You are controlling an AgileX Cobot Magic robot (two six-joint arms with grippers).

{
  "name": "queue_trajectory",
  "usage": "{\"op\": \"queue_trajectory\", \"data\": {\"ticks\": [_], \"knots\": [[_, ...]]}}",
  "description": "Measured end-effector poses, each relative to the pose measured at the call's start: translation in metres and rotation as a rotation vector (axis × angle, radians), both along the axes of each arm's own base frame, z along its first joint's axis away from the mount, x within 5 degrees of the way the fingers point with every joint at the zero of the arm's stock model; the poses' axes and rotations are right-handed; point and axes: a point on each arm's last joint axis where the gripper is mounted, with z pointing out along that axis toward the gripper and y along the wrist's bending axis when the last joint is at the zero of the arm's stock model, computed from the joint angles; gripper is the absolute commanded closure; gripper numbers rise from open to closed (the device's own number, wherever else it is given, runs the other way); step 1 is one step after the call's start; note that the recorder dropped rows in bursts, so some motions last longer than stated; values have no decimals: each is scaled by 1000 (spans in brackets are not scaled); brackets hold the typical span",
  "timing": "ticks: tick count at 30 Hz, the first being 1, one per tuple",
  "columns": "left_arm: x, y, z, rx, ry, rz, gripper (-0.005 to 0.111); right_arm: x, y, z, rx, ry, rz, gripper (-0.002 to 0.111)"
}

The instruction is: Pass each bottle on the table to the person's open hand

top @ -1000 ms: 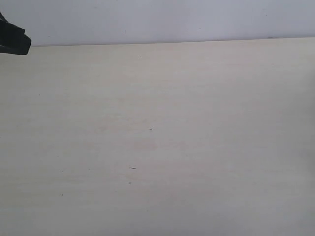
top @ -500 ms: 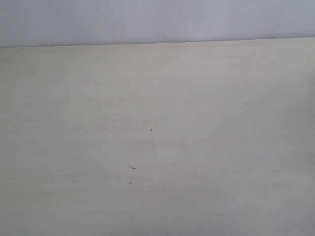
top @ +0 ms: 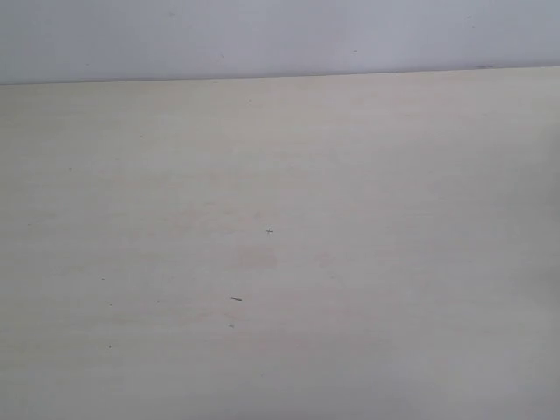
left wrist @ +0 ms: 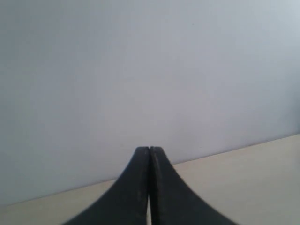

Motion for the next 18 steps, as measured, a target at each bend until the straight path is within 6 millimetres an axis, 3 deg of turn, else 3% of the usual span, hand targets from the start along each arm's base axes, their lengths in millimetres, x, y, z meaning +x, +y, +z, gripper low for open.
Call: {"op": "queue_trajectory", "data": {"ticks": [9, 18], "knots": [[22, -11, -31, -14, 46, 149, 107, 0, 0, 0, 0, 0, 0, 107], [43, -17, -63, -38, 166, 134, 107, 0, 0, 0, 0, 0, 0, 107]]}}
